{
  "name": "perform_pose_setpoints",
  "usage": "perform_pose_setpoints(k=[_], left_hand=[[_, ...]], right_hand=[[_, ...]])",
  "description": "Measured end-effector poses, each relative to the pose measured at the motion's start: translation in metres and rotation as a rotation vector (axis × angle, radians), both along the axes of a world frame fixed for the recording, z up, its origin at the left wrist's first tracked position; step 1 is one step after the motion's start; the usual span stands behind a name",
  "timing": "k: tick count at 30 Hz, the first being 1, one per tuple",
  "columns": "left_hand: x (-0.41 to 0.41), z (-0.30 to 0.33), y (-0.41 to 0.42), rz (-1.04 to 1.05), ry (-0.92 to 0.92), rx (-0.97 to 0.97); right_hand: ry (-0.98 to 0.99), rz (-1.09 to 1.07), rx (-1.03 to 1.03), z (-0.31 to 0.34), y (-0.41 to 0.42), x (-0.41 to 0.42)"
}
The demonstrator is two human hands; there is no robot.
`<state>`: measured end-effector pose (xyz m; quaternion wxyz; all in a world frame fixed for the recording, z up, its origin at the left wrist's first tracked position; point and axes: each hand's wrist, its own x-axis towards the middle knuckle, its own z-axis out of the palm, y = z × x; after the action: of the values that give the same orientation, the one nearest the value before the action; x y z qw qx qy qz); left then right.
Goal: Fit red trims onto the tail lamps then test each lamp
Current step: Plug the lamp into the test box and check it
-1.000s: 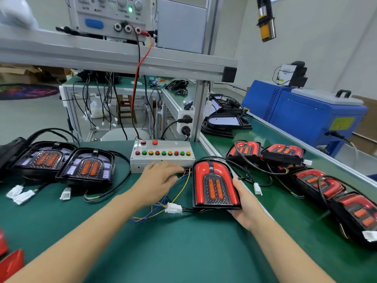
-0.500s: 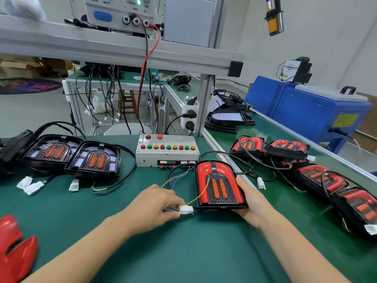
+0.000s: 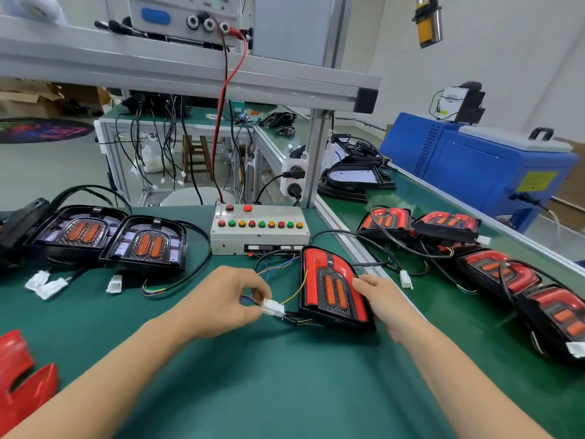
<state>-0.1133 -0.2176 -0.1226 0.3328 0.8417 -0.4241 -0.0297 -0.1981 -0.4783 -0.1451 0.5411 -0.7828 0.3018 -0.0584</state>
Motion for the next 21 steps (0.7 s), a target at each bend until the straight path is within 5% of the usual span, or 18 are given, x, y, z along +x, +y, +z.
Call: perform_pose_setpoints(k=[4,8,15,21], left_hand=[[0.002,0.009,0.005,-0.039,0.072,0.004],[0.008,0.016,0.007,-0.065,0.077,0.036],[0.018,0.029,0.002,0.032,0.302,-0.223],[0.02,0.032,0.002,0.063,0.451,-0.38]], right_hand=[[-0.023,-0.03,-0.091,-0.001,0.003,0.002],[0.051,0.028,-0.401,0.002,0.001,0.005],[0.164,0.168,-0.658,0.009,0.005,0.01],[0.055,0.135,-0.375,0.012,0.006,0.011]])
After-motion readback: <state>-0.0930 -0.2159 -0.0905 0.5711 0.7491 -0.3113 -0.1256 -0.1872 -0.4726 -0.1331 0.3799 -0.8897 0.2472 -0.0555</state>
